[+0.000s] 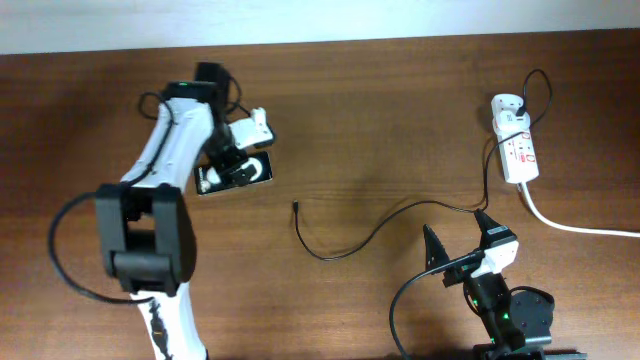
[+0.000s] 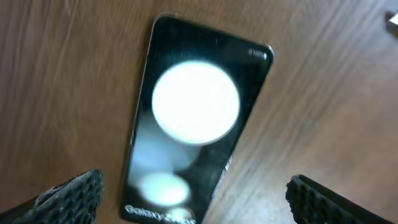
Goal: Plug charger to phone and switch on socket
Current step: 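Lift the phone with the left gripper and tilt it upright, then rotate the held phone with the left gripper, bottom edge toward center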
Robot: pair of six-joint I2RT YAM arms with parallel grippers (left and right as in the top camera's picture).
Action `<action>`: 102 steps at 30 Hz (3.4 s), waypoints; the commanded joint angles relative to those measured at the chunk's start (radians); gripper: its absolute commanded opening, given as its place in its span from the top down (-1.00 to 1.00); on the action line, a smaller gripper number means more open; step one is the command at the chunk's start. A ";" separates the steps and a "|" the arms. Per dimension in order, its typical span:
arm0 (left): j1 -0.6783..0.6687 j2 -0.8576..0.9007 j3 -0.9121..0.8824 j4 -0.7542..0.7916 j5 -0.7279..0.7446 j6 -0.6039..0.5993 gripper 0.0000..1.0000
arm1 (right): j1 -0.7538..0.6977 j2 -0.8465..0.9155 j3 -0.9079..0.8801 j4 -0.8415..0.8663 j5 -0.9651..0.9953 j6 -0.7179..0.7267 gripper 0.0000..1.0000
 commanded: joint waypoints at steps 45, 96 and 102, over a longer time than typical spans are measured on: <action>-0.063 0.219 0.000 0.041 -0.086 0.062 -1.00 | 0.005 -0.007 -0.008 -0.001 -0.009 -0.003 -0.97; -0.118 0.219 0.000 0.060 0.157 -1.439 -0.98 | 0.005 -0.007 -0.008 -0.001 -0.008 -0.003 -0.97; -0.118 0.219 0.000 0.040 0.156 -1.434 -0.98 | 0.005 -0.007 -0.008 -0.001 -0.008 -0.003 -0.97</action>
